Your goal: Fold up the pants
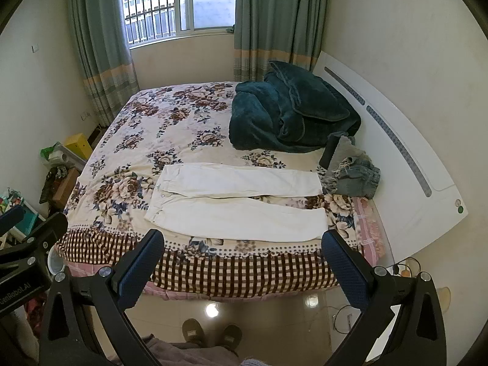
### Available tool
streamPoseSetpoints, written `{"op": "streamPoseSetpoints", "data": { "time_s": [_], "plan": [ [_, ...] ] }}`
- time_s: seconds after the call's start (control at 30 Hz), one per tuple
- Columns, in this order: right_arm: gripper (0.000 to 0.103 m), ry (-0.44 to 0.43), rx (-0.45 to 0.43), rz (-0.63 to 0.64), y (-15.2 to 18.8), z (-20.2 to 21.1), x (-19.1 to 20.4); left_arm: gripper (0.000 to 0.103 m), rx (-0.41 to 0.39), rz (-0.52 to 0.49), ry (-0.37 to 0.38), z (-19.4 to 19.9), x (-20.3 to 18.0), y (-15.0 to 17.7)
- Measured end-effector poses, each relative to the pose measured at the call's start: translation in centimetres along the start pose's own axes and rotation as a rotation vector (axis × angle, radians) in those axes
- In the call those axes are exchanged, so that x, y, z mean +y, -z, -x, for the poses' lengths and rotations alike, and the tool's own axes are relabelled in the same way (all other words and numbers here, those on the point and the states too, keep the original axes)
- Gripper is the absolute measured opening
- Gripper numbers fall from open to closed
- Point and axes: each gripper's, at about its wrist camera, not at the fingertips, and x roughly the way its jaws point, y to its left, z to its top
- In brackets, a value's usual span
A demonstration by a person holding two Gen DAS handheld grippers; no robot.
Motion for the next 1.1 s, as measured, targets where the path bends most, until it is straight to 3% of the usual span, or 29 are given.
{"op": "streamPoseSetpoints", "data": {
  "time_s": [0.37,0.6,0.77,0.93,1.1],
  "plan": [
    [0.103,-0.011,0.009,0.003,-0.2,-0.3,1.3,0.103,0.004,0.022,-0.016,-1.0,-0.1,0.1],
    [0.103,-0.005,0.017,-0.035,-0.6,-4.2,-0.6,0.103,-0.021,0.051,-0.066,-3.7,-1.7,-0.7],
    [0.103,0.024,0.041,-0.126,-1.9,-10.8,-3.6,0.103,-0.052,0.077,-0.153,-8.1,-1.8,-2.5],
    [0.103,0.065,0.084,-0.216,-4.6,-19.3,-6.9,0.103,-0.007,0.102,-0.195,-14.8,-1.3,-5.2],
    [0.103,0.108,0.137,-0.305,-8.6,-30.1,-10.1,0.103,0.078,0.11,-0.219,-24.6,-0.8,-8.8]
  ]
}}
